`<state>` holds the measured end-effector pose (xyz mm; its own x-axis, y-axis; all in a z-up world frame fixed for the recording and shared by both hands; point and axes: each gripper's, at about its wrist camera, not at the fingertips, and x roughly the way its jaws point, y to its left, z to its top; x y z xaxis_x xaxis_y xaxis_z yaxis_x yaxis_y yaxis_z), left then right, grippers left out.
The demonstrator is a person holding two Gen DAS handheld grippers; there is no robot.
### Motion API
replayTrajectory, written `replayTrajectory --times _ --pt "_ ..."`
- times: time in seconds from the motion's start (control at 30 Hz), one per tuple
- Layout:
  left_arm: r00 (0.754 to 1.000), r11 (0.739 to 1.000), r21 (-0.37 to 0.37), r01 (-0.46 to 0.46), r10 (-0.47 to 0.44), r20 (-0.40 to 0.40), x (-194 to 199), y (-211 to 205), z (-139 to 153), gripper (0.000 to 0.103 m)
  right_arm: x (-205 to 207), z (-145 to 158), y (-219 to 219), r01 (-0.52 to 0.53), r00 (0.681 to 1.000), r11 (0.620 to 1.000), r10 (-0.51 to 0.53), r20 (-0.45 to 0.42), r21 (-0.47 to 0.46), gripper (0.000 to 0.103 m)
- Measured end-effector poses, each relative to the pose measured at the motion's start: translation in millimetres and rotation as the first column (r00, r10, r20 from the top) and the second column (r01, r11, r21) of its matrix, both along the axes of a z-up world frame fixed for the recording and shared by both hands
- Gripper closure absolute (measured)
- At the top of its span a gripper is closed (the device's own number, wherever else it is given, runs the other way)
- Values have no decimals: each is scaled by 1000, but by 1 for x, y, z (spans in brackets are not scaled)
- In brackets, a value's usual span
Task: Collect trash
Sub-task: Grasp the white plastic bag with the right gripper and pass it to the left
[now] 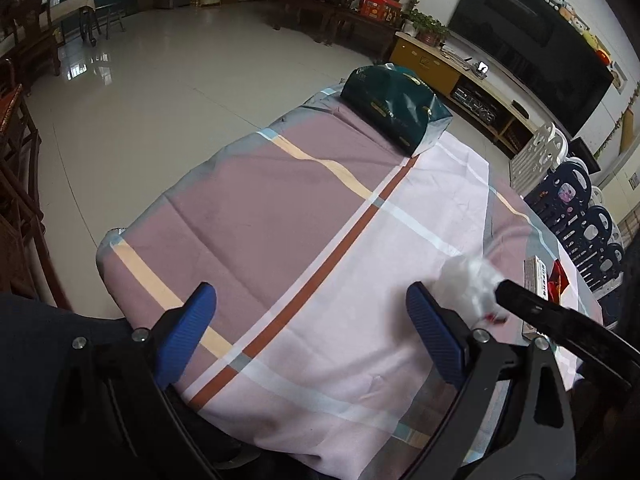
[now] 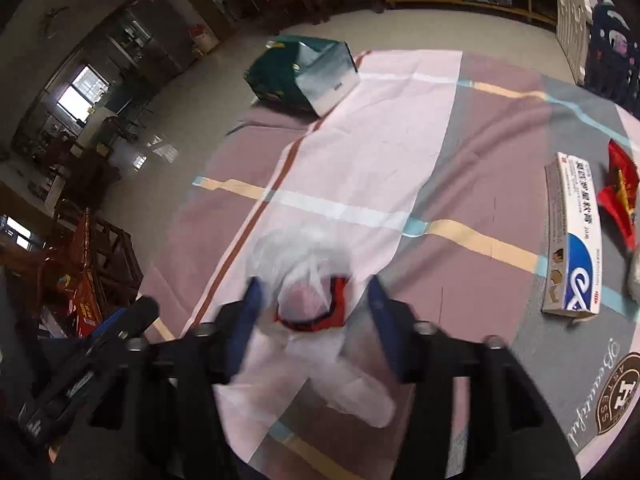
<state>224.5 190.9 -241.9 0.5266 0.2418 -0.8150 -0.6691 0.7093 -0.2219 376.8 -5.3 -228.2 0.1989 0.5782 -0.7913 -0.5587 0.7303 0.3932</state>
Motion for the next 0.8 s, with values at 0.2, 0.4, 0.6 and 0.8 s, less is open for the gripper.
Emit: replayTrajectory --times 0.2,0.4,0.6,0.8 --pt "999 999 -44 29 -30 -29 5 -1 -10 8 43 6 -48 376 918 908 -339 205 -186 16" --pt "1000 997 -73 2 -3 -24 5 6 -18 8 95 -53 -68 530 848 765 -482 220 -366 30" --pt "996 974 -217 66 -50 79 14 10 -38 8 90 -62 -62 505 863 787 -461 206 -354 62" --pt "972 943 -265 201 -159 171 28 -6 -42 6 42 -44 -64 451 892 859 -423 159 -244 68"
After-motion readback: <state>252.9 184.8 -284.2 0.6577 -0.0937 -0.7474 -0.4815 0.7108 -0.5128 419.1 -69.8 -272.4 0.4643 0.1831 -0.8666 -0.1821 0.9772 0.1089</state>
